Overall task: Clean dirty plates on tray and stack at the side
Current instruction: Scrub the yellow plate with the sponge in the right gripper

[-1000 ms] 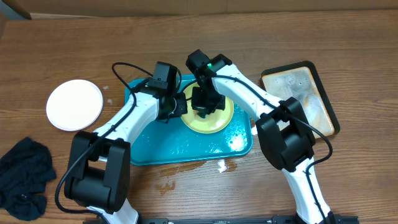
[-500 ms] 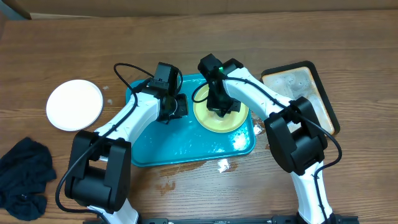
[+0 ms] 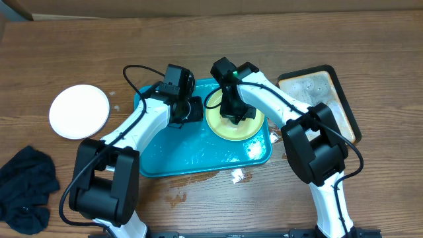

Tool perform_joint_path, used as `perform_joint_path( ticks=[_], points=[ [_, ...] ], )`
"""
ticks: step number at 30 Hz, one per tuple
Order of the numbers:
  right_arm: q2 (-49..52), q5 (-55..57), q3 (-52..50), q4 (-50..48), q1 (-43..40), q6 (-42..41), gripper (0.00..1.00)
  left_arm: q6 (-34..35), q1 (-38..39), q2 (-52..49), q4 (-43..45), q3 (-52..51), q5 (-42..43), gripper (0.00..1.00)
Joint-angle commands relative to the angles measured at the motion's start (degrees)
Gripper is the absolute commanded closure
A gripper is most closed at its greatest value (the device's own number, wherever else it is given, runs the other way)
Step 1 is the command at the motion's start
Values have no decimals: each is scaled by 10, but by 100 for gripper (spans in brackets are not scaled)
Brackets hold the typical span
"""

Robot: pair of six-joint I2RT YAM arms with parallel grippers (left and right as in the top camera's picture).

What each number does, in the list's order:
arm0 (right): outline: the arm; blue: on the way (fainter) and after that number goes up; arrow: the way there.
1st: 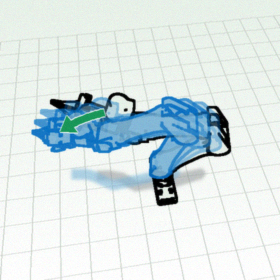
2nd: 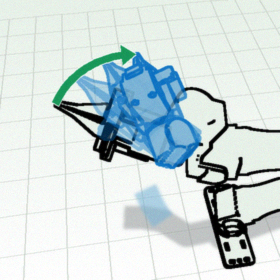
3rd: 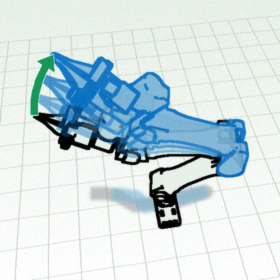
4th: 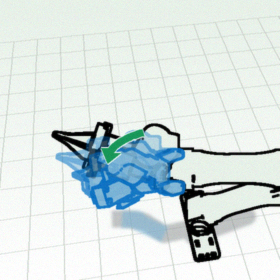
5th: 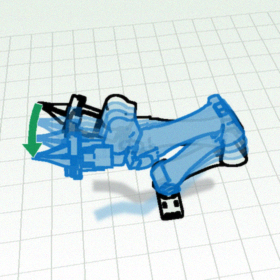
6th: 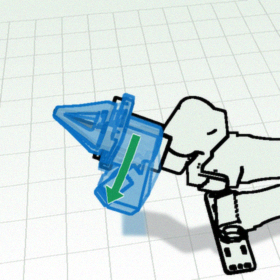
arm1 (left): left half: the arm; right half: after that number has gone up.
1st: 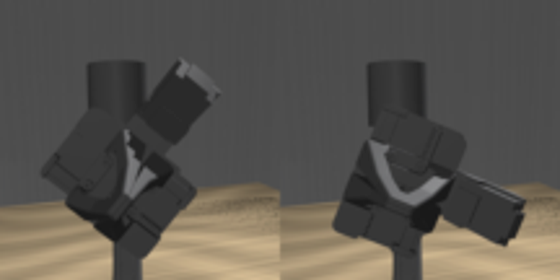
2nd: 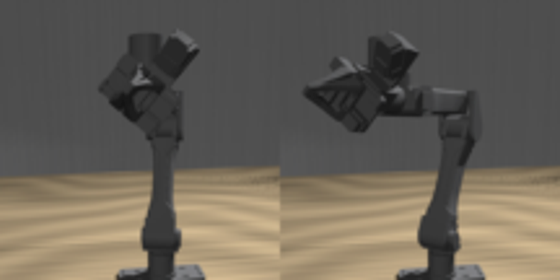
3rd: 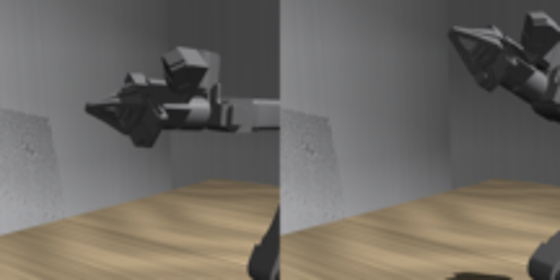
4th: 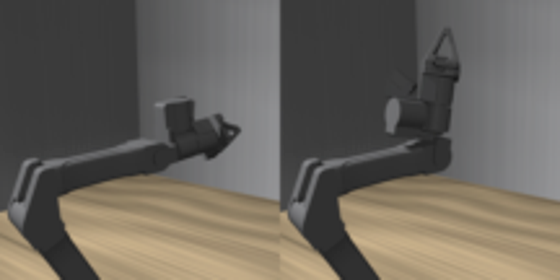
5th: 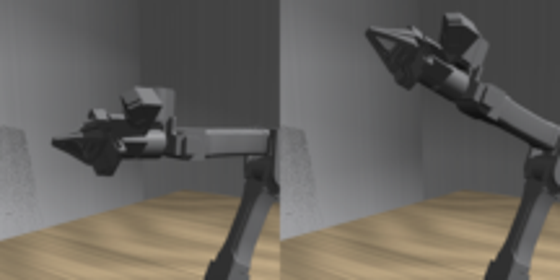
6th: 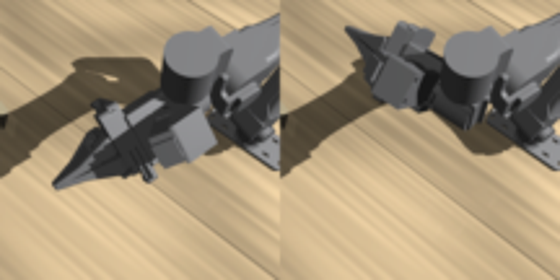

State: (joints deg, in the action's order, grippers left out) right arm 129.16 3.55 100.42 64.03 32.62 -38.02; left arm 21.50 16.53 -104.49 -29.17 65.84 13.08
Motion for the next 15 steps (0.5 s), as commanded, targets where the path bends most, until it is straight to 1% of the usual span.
perform_joint_path(
  ticks=[1,3,5,11,12,13,15],
  points=[
    [28,13,-29,-3,-9,3,96,-12,7,-34,12,10,42,64],
    [28,13,-29,-3,-9,3,96,-11,10,-54,18,10,57,63],
    [28,12,-29,-3,-9,3,96,-11,14,-75,23,10,74,60],
    [28,8,-29,-4,-9,5,96,-11,30,-108,42,10,87,64],
    [28,8,-29,-4,-9,5,96,-11,32,-108,46,10,87,67],
    [28,7,-29,-4,-9,5,96,-11,34,-108,50,10,87,73],
    [28,6,-29,-3,-9,5,96,-7,36,-108,52,10,86,96]
  ],
)
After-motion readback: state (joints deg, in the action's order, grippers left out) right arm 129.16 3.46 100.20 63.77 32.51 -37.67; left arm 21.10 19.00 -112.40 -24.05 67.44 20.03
